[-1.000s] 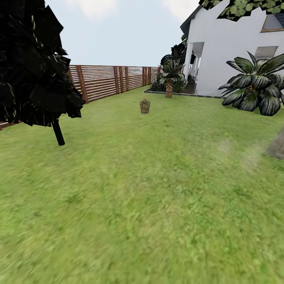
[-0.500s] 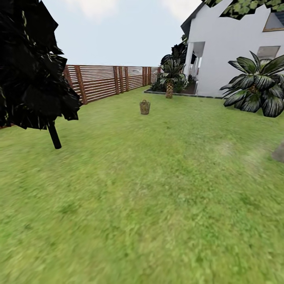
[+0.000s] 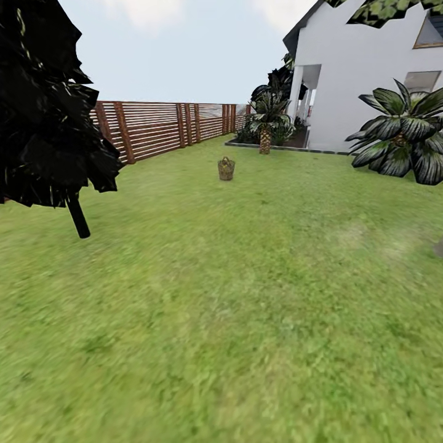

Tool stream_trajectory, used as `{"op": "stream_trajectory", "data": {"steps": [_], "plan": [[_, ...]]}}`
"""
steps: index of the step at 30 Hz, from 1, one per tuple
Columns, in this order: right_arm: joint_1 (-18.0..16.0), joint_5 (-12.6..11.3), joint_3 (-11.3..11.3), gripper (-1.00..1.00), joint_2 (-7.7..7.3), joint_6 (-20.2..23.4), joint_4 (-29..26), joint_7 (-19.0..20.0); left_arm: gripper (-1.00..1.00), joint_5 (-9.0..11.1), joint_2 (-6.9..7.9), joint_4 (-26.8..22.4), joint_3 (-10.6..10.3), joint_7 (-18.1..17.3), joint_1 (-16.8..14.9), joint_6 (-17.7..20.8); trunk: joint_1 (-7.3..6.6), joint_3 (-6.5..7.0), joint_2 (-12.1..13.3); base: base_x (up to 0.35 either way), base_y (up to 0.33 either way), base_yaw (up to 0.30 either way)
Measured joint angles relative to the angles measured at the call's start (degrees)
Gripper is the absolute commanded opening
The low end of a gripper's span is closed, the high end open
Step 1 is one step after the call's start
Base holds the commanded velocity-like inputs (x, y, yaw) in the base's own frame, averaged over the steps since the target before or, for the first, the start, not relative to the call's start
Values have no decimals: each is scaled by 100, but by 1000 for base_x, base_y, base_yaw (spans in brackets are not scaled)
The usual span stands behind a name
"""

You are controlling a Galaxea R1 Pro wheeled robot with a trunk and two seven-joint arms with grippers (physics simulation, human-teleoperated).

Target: Take the three Easter eggs out of the wicker basket on the lawn in the garden, then place them on the lawn next to a single tree (choose any tree) so that all three eggs are next to the same tree and none are left in the basket.

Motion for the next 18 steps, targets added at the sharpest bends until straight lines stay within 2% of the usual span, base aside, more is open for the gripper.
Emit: {"op": "stream_trajectory", "data": {"steps": [18], "plan": [[0, 3, 2, 100, 0, 0, 0, 0, 100, 2, 0, 0, 2, 0, 0, 0, 0, 0, 0, 340, 0, 0]]}}
